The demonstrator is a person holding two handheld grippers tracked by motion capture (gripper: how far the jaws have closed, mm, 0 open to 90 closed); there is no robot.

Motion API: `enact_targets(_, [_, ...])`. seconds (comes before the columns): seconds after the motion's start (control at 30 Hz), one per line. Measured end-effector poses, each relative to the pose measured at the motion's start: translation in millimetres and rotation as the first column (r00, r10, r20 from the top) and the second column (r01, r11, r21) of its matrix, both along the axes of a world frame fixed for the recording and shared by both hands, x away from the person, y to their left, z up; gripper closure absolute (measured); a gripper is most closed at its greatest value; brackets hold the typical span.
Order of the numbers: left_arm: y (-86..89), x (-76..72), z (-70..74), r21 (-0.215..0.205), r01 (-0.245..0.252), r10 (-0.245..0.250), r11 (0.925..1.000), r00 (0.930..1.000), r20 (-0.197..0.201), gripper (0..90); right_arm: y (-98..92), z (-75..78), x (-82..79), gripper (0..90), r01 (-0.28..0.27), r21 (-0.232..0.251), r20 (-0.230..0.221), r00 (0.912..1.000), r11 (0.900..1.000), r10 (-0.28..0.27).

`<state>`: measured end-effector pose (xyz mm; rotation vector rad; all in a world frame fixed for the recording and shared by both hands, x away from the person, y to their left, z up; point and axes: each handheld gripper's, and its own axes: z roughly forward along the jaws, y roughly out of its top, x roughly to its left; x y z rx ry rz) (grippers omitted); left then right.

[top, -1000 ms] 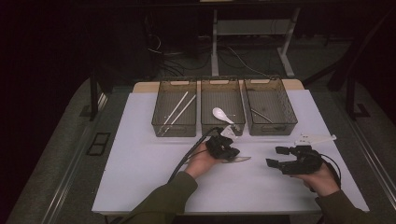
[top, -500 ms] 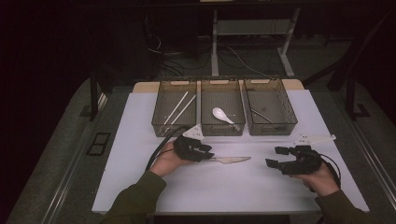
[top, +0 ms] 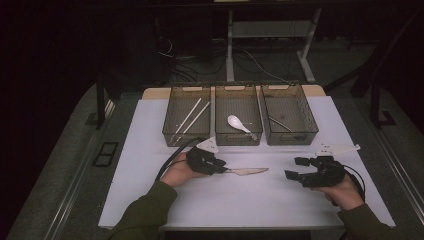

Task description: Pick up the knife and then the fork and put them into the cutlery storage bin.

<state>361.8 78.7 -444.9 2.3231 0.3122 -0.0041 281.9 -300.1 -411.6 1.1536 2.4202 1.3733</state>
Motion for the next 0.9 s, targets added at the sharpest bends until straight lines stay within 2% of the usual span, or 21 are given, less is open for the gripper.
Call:
enact_targets(0.07, [0.1, 0.4, -1.6, 0.014, 0.021, -0.021, 0.9997, 0.9998, -0.002, 73.7, 0.0, 0.0, 0.1, 28.5, 0.001, 0.001, -0.001, 1.0000, 1.000, -0.001])
enact_targets(0.27, [-3.9, -4.8, -3.8, 0.020, 0.019, -0.020, 0.9996, 0.9995, 0.025, 75.4, -0.6, -0.2, 0.7, 28.5, 0.001, 0.006, 0.000, 1.0000, 1.000, -0.001])
enact_targets(0.4, [-4.8, -5.9, -2.8, 0.040, 0.032, -0.033, 0.9987, 0.9988, 0.036, 77.5, -0.6, -0.3, 0.8, 28.5, 0.001, 0.005, -0.006, 1.0000, 1.000, -0.001])
enact_targets(0.67, [-5.7, -9.2, -3.5, 0.033, 0.005, -0.006, 0.9995, 0.9992, 0.039, 79.3, 0.5, -1.0, 1.0, 28.6, -0.002, 0.005, -0.013, 0.9999, 1.000, 0.002])
enact_targets(0.73, [-5.5, -9.7, -2.8, 0.043, 0.007, -0.009, 0.9991, 0.9985, 0.053, 79.3, 0.6, -0.8, 0.8, 28.6, -0.002, 0.009, -0.017, 0.9999, 1.000, 0.002])
enact_targets(0.9, [-5.3, -12.1, -2.9, 0.029, -0.021, 0.020, 0.9994, 0.9988, 0.044, 79.3, -0.2, -0.4, 0.9, 28.7, 0.000, 0.015, -0.019, 0.9998, 1.000, 0.000])
